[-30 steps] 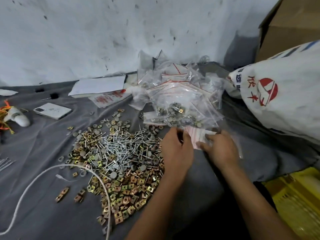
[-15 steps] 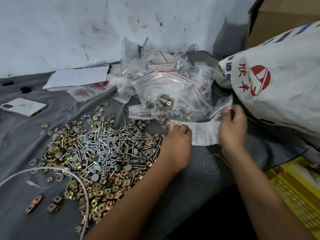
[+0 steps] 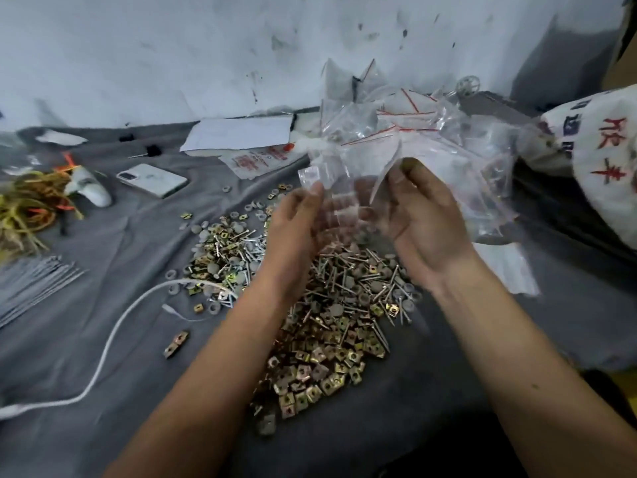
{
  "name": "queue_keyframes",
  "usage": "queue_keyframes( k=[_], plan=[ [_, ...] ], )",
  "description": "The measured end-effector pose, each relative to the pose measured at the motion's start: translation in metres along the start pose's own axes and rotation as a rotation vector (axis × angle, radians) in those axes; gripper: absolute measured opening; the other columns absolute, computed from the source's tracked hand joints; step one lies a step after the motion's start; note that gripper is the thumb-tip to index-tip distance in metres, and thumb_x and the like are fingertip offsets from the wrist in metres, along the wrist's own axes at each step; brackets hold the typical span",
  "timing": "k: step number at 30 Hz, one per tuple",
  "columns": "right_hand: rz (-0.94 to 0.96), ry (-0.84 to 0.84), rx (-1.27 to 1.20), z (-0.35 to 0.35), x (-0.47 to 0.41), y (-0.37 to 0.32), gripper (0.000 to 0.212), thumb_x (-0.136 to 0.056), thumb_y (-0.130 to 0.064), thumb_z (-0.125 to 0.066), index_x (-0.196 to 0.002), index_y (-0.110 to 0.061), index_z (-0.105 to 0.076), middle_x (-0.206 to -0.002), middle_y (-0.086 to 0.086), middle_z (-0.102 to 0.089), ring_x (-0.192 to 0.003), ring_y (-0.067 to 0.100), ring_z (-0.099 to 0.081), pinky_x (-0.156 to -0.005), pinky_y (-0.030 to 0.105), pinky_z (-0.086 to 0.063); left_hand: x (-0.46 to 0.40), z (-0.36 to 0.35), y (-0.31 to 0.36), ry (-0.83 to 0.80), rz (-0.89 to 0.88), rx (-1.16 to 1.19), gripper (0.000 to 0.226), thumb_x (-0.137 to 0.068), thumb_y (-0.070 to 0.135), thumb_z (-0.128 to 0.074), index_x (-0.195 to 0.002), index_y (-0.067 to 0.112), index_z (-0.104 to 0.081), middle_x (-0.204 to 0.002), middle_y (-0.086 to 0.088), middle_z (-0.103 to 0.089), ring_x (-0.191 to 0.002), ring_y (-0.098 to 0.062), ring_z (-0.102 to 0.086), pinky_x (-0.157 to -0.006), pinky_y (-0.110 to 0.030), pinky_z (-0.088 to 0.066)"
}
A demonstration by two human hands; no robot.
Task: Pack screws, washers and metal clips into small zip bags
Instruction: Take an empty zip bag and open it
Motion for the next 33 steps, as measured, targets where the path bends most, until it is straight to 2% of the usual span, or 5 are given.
queue_keyframes(
  k=[7, 13, 20, 26, 33],
  plan=[
    [-0.163, -0.176, 0.272, -0.052, -0.028, 0.069, 0.045, -0.101, -0.058, -0.044, -0.091, -0.031, -0.079, -0.096, 0.013, -0.077, -0.084, 0.031, -0.073, -0.073, 0.044, -0.059, 0.016, 0.114, 0.032, 0.412, -0.297, -0.445, 0.010, -0.096, 0.004, -0.069, -0.092, 0.013, -0.070, -0.074, 0.007, -0.070, -0.060, -0.006, -0.061, -0.055, -0.024, -0.050],
    [-0.118, -0.221, 0.464, -0.045, -0.036, 0.096, 0.020, -0.101, -0.017, -0.062, -0.093, -0.011, -0.079, -0.084, 0.009, -0.075, -0.067, 0.019, -0.064, -0.057, 0.030, -0.052, 0.026, 0.139, 0.043, 0.610, -0.537, -0.781, 0.014, -0.093, 0.009, -0.066, -0.088, 0.022, -0.067, -0.074, 0.015, -0.066, -0.065, -0.001, -0.060, -0.061, -0.017, -0.046],
    [-0.003, -0.111, 0.475, -0.037, -0.032, 0.097, 0.014, -0.094, -0.021, -0.073, -0.083, -0.012, -0.078, -0.065, 0.000, -0.068, -0.052, 0.009, -0.054, -0.042, 0.020, -0.042, 0.038, 0.119, 0.041, 0.826, -0.747, -1.167, 0.033, -0.095, 0.032, -0.071, -0.111, 0.006, -0.058, -0.109, -0.008, -0.057, -0.101, -0.023, -0.051, -0.088, -0.031, -0.041],
    [0.030, -0.080, 0.418, -0.038, -0.030, 0.102, 0.018, -0.087, -0.031, -0.081, -0.076, -0.017, -0.075, -0.062, 0.000, -0.066, -0.049, 0.011, -0.055, -0.042, 0.022, -0.042, 0.028, 0.067, 0.009, 0.180, -0.525, -1.003, 0.037, -0.084, 0.042, -0.084, -0.095, 0.014, -0.063, -0.085, 0.006, -0.065, -0.072, -0.009, -0.062, -0.062, -0.027, -0.053],
    [0.019, -0.137, 0.443, -0.037, -0.033, 0.109, 0.025, -0.084, -0.036, -0.083, -0.067, -0.022, -0.071, -0.054, 0.008, -0.058, -0.042, 0.018, -0.044, -0.036, 0.021, -0.033, 0.024, 0.078, -0.001, 0.166, -0.368, -0.652, 0.012, -0.095, 0.008, -0.072, -0.083, 0.007, -0.076, -0.068, -0.003, -0.075, -0.059, -0.018, -0.073, -0.060, -0.044, -0.062]
  ],
)
Point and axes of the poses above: each hand's wrist, its own x-axis away from the middle knuckle, its own z-axis out of the back of the hand, y = z × x, the point moved 4 cm from there along -x, towards the middle knuckle
